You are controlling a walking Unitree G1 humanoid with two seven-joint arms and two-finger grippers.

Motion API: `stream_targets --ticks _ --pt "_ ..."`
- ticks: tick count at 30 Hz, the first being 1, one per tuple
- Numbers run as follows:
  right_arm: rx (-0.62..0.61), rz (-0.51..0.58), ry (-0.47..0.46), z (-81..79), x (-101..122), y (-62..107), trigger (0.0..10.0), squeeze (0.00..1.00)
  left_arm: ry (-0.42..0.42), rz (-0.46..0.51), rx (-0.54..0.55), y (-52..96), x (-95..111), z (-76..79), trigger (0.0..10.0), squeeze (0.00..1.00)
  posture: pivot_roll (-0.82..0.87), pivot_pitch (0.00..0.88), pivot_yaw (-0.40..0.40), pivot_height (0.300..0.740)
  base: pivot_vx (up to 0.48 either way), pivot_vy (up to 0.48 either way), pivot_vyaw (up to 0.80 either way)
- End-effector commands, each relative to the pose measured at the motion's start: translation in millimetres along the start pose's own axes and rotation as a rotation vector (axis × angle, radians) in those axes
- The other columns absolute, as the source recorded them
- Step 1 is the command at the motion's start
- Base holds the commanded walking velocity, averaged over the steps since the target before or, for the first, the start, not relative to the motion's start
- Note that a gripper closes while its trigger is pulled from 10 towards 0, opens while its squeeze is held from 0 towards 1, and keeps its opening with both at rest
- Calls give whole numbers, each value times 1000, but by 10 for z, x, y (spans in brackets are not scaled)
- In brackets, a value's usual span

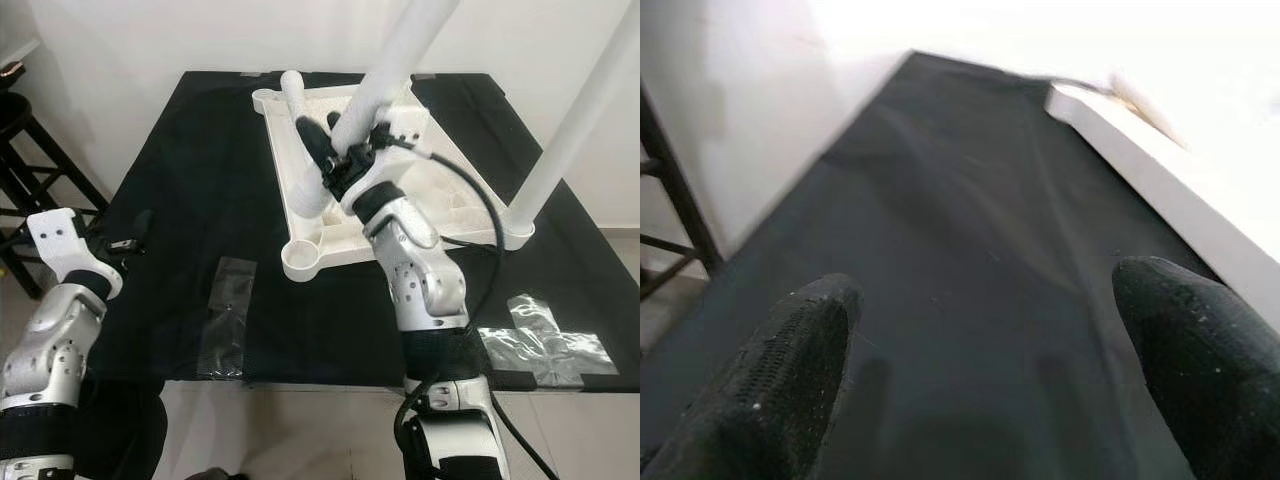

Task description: Building children table

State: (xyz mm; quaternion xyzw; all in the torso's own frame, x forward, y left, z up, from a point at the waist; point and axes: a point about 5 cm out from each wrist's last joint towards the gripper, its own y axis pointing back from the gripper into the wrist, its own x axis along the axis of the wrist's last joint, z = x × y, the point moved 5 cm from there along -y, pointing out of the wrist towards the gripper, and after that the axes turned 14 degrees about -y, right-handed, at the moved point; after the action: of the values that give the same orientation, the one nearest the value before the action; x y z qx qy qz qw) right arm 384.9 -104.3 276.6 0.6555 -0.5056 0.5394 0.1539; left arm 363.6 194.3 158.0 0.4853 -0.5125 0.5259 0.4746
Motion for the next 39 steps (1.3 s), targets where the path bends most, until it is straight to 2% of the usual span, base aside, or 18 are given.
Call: stream_targets --ticks 1,2,4,5,6,10,12,13,15,20,21,27,28,30,32,33,35,39 --pt "-11 0 16 2 -35 -13 10000 0 -14 -15 -3 37 -61 34 10000 0 44 95 0 740 0 0 0" --pt "-52 -19 52 47 -87 -37 10000 0 -42 -24 -62 61 -108 223 10000 0 44 94 3 740 0 0 0" --pt "-70 -30 68 70 -112 -46 10000 0 -65 -23 -87 69 -117 293 10000 0 44 94 3 740 0 0 0" --pt "-119 -50 118 151 -152 -65 10000 0 -104 -10 -118 66 -92 342 10000 0 44 94 3 740 0 0 0" --pt "-128 -53 129 165 -156 -69 10000 0 -109 -6 -120 64 -81 340 10000 0 51 98 5 740 0 0 0" --pt "-166 -80 218 241 -181 -129 10000 0 -226 13 -178 98 -66 437 10000 0 57 113 14 740 0 0 0" --pt "-167 -85 328 247 -169 -201 10000 0 -256 20 -210 139 -58 502 10000 0 70 132 18 740 0 0 0" --pt "-167 -85 328 247 -169 -201 10000 0 -256 20 -210 139 -58 502 10000 0 70 132 18 740 0 0 0" --pt "-133 -88 398 230 -140 -275 10000 0 -277 22 -239 202 -41 547 10000 0 111 174 10 740 0 0 0" --pt "-26 -114 361 165 -126 -327 10000 0 -305 26 -266 326 -23 593 10000 0 132 211 4 740 0 0 0" --pt "50 -128 351 119 -85 -340 10000 0 -308 26 -270 421 -8 606 10000 0 150 263 1 740 0 0 0" --pt "125 -126 293 98 66 -404 10000 0 -306 22 -273 521 8 604 10000 0 158 297 -3 740 0 0 0" --pt "166 -127 281 57 100 -420 10000 0 -312 23 -277 544 19 606 10000 0 163 316 -3 740 0 0 0" --pt "426 -152 227 -231 176 -375 10000 0 -328 28 -287 606 68 609 10000 0 165 341 -1 740 0 0 800" --pt "426 -152 227 -231 176 -375 10000 0 -328 28 -287 606 68 609 10000 0 165 341 -1 740 0 0 800" --pt "519 -146 195 -343 258 -337 10000 0 -334 35 -288 615 93 607 10000 0 165 346 -3 740 0 0 800" --pt "574 -132 174 -406 337 -312 10000 0 -338 40 -286 617 113 603 10000 0 168 349 -3 740 0 0 800" --pt "638 -139 177 -446 383 -280 10000 0 -328 40 -282 623 142 595 10000 0 167 347 0 740 0 0 800"
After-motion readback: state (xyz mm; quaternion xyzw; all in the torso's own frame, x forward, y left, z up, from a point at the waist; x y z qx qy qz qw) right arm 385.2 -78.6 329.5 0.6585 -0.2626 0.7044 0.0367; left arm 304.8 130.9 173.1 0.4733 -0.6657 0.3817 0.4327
